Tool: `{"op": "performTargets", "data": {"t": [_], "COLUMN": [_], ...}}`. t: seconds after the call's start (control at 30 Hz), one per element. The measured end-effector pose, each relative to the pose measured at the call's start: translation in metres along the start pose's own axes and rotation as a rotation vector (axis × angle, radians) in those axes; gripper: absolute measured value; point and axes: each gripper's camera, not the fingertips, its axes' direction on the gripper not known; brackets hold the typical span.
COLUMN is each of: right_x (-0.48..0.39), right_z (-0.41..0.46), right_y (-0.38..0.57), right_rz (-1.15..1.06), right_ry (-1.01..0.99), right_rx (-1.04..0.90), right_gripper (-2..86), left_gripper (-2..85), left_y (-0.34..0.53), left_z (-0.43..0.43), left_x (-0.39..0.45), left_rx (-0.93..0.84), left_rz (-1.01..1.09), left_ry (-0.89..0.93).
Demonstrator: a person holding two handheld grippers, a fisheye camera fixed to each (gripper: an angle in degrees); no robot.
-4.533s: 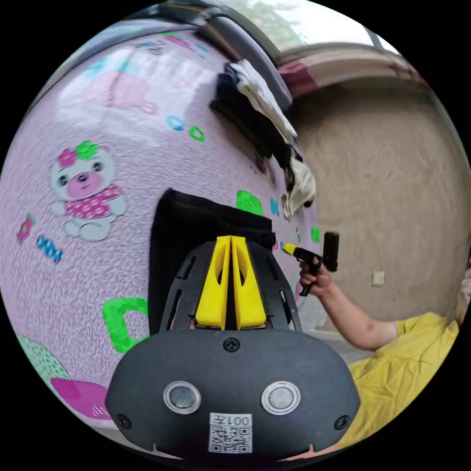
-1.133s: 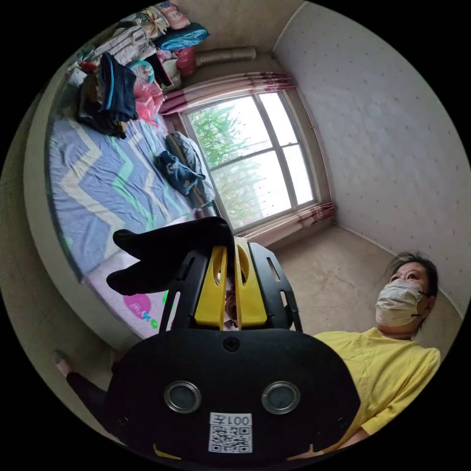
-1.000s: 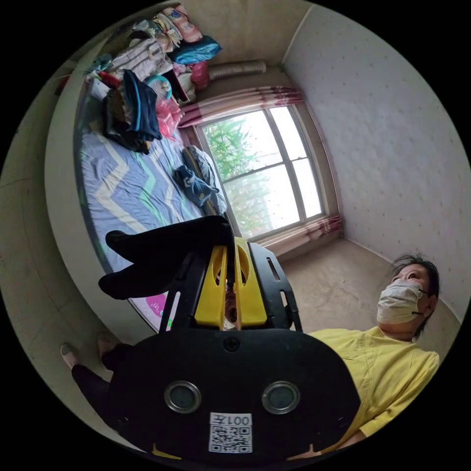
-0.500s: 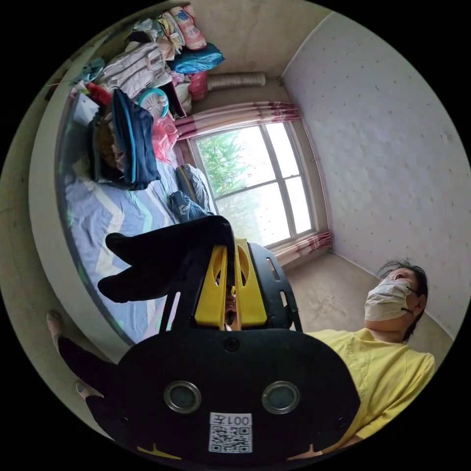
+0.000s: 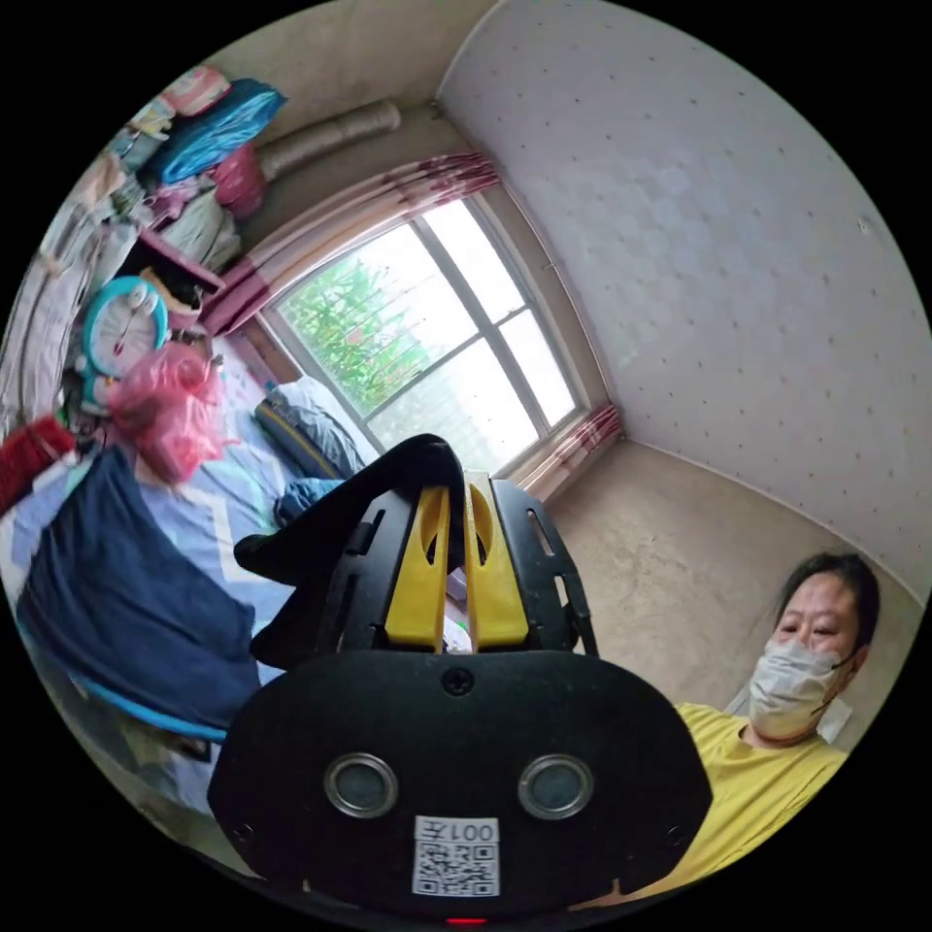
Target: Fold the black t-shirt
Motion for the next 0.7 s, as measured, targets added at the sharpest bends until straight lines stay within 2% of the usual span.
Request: {"op": "performTargets", "data": {"t": [0.13, 0.2, 0.3, 0.37, 0.43, 0.47, 0.53, 0.6, 0.63, 0.7], "right_x": [0.016, 0.007, 0.014, 0.036, 0.073, 0.103, 0.153, 0.208, 0.215, 0.223], "right_z": [0.043, 0.068, 0.088, 0.092, 0.090, 0.087, 0.078, 0.067, 0.065, 0.062], "right_y": [-0.046, -0.049, -0.015, 0.027, 0.083, 0.126, 0.193, 0.273, 0.288, 0.307], "right_rz": [-0.072, -0.186, -0.287, -0.272, -0.180, -0.066, 0.171, 0.543, 0.589, 0.608], "right_ry": [0.063, 0.099, 0.144, 0.186, 0.242, 0.281, 0.343, 0.446, 0.458, 0.477], "right_rx": [0.028, 0.038, 0.063, 0.106, 0.180, 0.243, 0.339, 0.437, 0.458, 0.471], "right_gripper": [1.7, 1.8, 1.9, 2.0, 1.9, 1.7, 1.4, 1.1, 1.0, 0.8], "left_gripper": [-0.9, -0.9, -0.9, -0.9, -0.8, -0.8, -0.8, -0.8, -0.8, -0.8], "left_y": [-0.130, -0.176, -0.232, -0.256, -0.262, -0.259, -0.244, -0.222, -0.209, -0.205], "left_z": [0.022, 0.025, 0.017, 0.004, -0.007, -0.014, -0.027, -0.041, -0.050, -0.060], "left_x": [0.018, 0.027, 0.030, 0.011, -0.021, -0.052, -0.109, -0.167, -0.195, -0.214], "left_rx": [-0.031, -0.041, -0.089, -0.166, -0.249, -0.313, -0.398, -0.474, -0.529, -0.503], "left_rz": [0.106, 0.156, 0.231, 0.251, 0.207, 0.136, -0.024, -0.202, -0.298, -0.366], "left_ry": [0.031, 0.048, 0.119, 0.142, 0.117, 0.082, 0.002, -0.109, -0.185, -0.144]}}
